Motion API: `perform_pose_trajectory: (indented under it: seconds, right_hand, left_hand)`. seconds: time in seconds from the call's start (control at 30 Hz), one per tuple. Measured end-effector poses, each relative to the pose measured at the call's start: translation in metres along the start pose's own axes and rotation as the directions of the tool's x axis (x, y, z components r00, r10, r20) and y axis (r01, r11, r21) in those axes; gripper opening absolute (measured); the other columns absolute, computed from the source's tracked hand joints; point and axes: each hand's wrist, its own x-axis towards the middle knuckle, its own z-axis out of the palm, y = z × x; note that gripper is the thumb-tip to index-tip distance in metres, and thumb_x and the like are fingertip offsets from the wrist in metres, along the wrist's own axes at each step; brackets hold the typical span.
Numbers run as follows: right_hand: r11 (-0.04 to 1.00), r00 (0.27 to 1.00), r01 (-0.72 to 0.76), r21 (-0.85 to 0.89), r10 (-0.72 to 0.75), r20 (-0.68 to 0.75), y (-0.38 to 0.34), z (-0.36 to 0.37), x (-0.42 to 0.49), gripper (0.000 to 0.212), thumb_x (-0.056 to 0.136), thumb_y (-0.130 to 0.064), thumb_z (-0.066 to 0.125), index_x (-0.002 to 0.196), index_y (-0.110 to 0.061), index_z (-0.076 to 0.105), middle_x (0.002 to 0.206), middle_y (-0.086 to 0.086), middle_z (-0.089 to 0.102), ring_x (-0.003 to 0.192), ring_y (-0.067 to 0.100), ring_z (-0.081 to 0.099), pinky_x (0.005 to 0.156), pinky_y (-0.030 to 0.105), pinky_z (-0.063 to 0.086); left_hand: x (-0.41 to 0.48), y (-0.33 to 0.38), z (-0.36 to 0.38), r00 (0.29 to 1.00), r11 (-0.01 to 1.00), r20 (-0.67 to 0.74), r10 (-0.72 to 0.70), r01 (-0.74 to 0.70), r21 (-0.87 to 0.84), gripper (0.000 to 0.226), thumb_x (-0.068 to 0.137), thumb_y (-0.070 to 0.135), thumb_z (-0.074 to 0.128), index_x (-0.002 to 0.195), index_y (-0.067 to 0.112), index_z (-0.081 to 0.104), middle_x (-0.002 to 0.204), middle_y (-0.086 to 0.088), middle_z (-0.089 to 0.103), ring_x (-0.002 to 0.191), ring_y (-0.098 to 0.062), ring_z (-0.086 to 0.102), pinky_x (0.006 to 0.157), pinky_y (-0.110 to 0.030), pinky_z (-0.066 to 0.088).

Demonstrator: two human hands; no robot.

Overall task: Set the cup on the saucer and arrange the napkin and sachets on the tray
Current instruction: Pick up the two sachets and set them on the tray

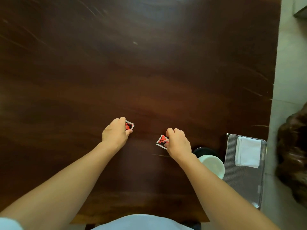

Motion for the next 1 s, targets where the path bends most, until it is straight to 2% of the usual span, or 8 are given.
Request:
perform_pose_trajectory:
  seconds: [0.17, 0.3, 0.47, 0.57, 0.7, 0.77, 0.87, 1.0]
  right_hand:
    - [0.997, 0.998, -0.051, 0.059, 0.048, 0.040, 0.007, 0.003, -0.014, 0.010, 0.095, -0.025, 0.064, 0.099, -0.016, 0.060, 0.101, 0.004, 0.055, 0.095, 0.028, 0.059, 0.076, 0.040, 0.052]
    - [0.940, 0.992, -0.127, 0.316, 0.119, 0.045, 0.006, 0.004, -0.035, 0.013, 0.096, -0.026, 0.063, 0.086, -0.018, 0.061, 0.093, 0.003, 0.062, 0.086, 0.022, 0.060, 0.074, 0.039, 0.053]
    - [0.767, 0.980, -0.186, 0.614, 0.186, 0.064, 0.011, 0.004, -0.076, 0.016, 0.097, -0.027, 0.062, 0.100, -0.012, 0.066, 0.099, -0.001, 0.069, 0.092, 0.019, 0.065, 0.082, 0.042, 0.059]
    - [0.662, 0.968, -0.216, 0.718, 0.240, 0.071, 0.020, 0.006, -0.104, 0.024, 0.096, -0.029, 0.064, 0.117, -0.017, 0.066, 0.107, -0.002, 0.069, 0.095, 0.016, 0.067, 0.084, 0.040, 0.061]
    - [0.417, 0.960, -0.225, 0.881, 0.247, 0.128, 0.038, 0.004, -0.135, 0.015, 0.097, -0.021, 0.064, 0.111, -0.018, 0.067, 0.103, 0.001, 0.071, 0.088, 0.014, 0.069, 0.076, 0.033, 0.063]
    - [0.324, 0.962, -0.222, 0.920, 0.229, 0.151, 0.047, 0.002, -0.148, 0.015, 0.097, -0.019, 0.064, 0.111, -0.017, 0.067, 0.102, 0.004, 0.072, 0.091, 0.018, 0.071, 0.077, 0.035, 0.063]
    - [0.237, 0.968, -0.187, 0.953, 0.210, 0.138, 0.062, -0.003, -0.165, 0.011, 0.097, -0.017, 0.064, 0.107, -0.018, 0.067, 0.102, 0.007, 0.072, 0.096, 0.023, 0.071, 0.077, 0.035, 0.062]
    - [0.189, 0.985, -0.115, 0.975, 0.148, 0.088, 0.083, -0.010, -0.185, 0.012, 0.096, -0.015, 0.065, 0.108, -0.013, 0.067, 0.100, 0.009, 0.071, 0.093, 0.024, 0.070, 0.076, 0.034, 0.061]
  left_hand:
    - [-0.028, 0.001, -0.002, 0.999, 1.000, 0.036, -0.001, 0.002, -0.010, 0.022, 0.092, 0.033, 0.069, 0.087, 0.021, 0.051, 0.091, -0.001, 0.061, 0.087, -0.025, 0.062, 0.067, -0.035, 0.042]
    - [-0.055, 0.003, 0.004, 0.997, 0.993, 0.076, 0.032, -0.023, -0.119, 0.019, 0.095, 0.031, 0.065, 0.083, 0.020, 0.054, 0.085, 0.000, 0.062, 0.076, -0.019, 0.056, 0.063, -0.032, 0.039]
    - [-0.089, 0.017, 0.012, 0.980, 0.965, 0.174, 0.093, -0.046, -0.260, 0.008, 0.097, 0.025, 0.061, 0.091, 0.021, 0.058, 0.093, -0.004, 0.067, 0.079, -0.018, 0.063, 0.066, -0.032, 0.047]
    - [-0.112, 0.031, 0.018, 0.970, 0.879, 0.233, 0.066, 0.054, -0.474, 0.011, 0.097, 0.019, 0.063, 0.108, 0.016, 0.062, 0.102, -0.007, 0.069, 0.083, -0.019, 0.071, 0.066, -0.034, 0.062]
    - [-0.138, 0.052, 0.029, 0.929, 0.672, 0.362, 0.082, 0.217, -0.708, 0.023, 0.097, 0.010, 0.062, 0.120, 0.011, 0.062, 0.112, -0.012, 0.070, 0.095, -0.024, 0.073, 0.074, -0.041, 0.064]
    - [-0.150, 0.063, 0.031, 0.916, 0.612, 0.385, 0.111, 0.242, -0.753, 0.028, 0.097, 0.005, 0.060, 0.124, 0.009, 0.060, 0.114, -0.014, 0.069, 0.098, -0.026, 0.072, 0.076, -0.041, 0.063]
    - [-0.168, 0.078, 0.033, 0.908, 0.580, 0.387, 0.160, 0.230, -0.781, 0.030, 0.096, -0.003, 0.059, 0.124, 0.007, 0.060, 0.115, -0.016, 0.068, 0.098, -0.027, 0.072, 0.083, -0.043, 0.062]
    - [-0.191, 0.104, 0.028, 0.861, 0.533, 0.430, 0.271, 0.238, -0.812, 0.027, 0.098, -0.004, 0.053, 0.121, 0.007, 0.061, 0.116, -0.018, 0.069, 0.099, -0.027, 0.074, 0.091, -0.045, 0.059]
